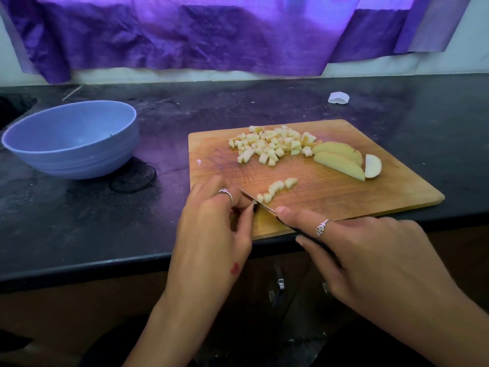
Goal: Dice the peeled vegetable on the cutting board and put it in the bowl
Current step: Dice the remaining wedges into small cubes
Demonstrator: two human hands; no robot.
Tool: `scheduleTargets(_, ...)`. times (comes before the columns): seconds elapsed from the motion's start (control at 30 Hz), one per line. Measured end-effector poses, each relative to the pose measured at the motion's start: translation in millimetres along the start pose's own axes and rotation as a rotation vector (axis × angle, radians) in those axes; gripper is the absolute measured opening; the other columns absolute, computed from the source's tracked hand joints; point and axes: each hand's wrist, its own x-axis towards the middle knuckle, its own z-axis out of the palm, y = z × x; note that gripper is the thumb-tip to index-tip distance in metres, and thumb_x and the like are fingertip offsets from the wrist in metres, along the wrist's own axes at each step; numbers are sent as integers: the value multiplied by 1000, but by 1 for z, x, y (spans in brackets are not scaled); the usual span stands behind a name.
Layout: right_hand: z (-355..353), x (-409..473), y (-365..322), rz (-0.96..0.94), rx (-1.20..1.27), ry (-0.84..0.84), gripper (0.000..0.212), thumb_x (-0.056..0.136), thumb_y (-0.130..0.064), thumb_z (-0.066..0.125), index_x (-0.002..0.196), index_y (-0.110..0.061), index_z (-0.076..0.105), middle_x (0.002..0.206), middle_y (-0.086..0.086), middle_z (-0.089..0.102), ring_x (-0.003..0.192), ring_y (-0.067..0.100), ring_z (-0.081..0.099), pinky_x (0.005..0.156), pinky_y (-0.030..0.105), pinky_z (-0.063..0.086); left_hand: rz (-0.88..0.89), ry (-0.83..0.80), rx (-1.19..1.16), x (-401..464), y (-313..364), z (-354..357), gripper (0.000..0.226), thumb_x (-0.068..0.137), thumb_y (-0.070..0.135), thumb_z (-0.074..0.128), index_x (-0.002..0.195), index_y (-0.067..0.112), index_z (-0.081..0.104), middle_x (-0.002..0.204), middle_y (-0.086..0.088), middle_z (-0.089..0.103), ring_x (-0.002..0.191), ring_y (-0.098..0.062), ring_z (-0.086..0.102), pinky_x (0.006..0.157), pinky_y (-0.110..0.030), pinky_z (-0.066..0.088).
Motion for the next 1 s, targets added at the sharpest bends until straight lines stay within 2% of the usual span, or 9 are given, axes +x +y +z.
scheduleTargets(0.13, -3, 16, 10, 14, -48, -21, 29, 90, -44, 51, 119, -43, 53, 46, -10, 46, 37, 10, 41, 40, 17, 11, 23, -41, 70, 7, 1, 2, 13, 82, 22, 68, 70, 20, 63, 79, 11, 51, 82, -16, 51, 76, -41, 49)
scheduleTargets(0.27, -4, 35, 37, 99, 116, -12, 39, 88, -56, 38, 124, -45, 47, 61, -17, 41, 56, 3, 38, 47, 18, 26, -18, -130, 121, 27, 6, 6, 10, 85, 31, 66, 81, 22, 68, 88, 13, 49, 89, -13, 53, 77, -32, 47)
scheduleTargets(0.33, -8, 32, 52, 140, 268, 37, 36, 82, -60, 39, 112, -48, 52, 71, -13, 56, 67, 9, 50, 56, 29, 43, -40, -165, 130, 38, 6, 9, 7, 85, 30, 66, 85, 24, 69, 94, 12, 52, 90, -11, 52, 78, -35, 50)
scheduleTargets(0.4, -10, 21, 70, 154, 381, 104, 26, 78, -64, 44, 99, -52, 55, 78, -6, 64, 71, 16, 59, 63, 40, 49, -38, -159, 135, 49, 5, 10, 3, 84, 28, 67, 83, 25, 68, 96, 11, 54, 83, -8, 53, 86, -41, 49)
scheduleTargets(0.47, -15, 7, 85, 148, 447, 114, 20, 80, -64, 54, 95, -52, 60, 76, -5, 65, 67, 13, 60, 63, 33, 48, -58, -140, 193, 56, 5, 11, 3, 85, 28, 66, 84, 25, 67, 93, 11, 53, 85, -10, 53, 81, -35, 46)
scheduleTargets(0.6, -21, -6, 90, 131, 472, -22, 34, 73, -62, 52, 102, -49, 65, 85, -21, 68, 77, 3, 64, 65, 22, 48, -58, -42, 206, 64, 2, 13, 6, 85, 26, 66, 87, 21, 69, 91, 7, 55, 90, -19, 53, 73, -36, 45)
scheduleTargets(0.73, -6, 19, 88, 131, 356, -24, 30, 78, -59, 52, 104, -49, 63, 85, -16, 68, 79, 5, 62, 69, 37, 52, -40, -28, 170, 64, -3, 15, 13, 87, 24, 63, 97, 20, 71, 94, 5, 57, 90, -21, 54, 76, -43, 48)
scheduleTargets(0.87, 5, 48, 88, 176, 301, 100, 24, 82, -41, 65, 106, -41, 66, 78, -10, 65, 73, 10, 56, 66, 35, 48, -47, -44, 162, 63, -2, 9, 39, 84, 41, 44, 104, 19, 70, 104, 5, 61, 100, -21, 52, 79, -43, 46)
scheduleTargets(1.0, 3, 40, 92, 212, 412, 103, 15, 81, -41, 67, 93, -50, 62, 73, -14, 62, 72, 4, 57, 65, 33, 48, -29, -1, 222, 63, -13, 5, 20, 91, 21, 56, 105, 21, 70, 104, 9, 59, 99, -17, 52, 81, -43, 47)
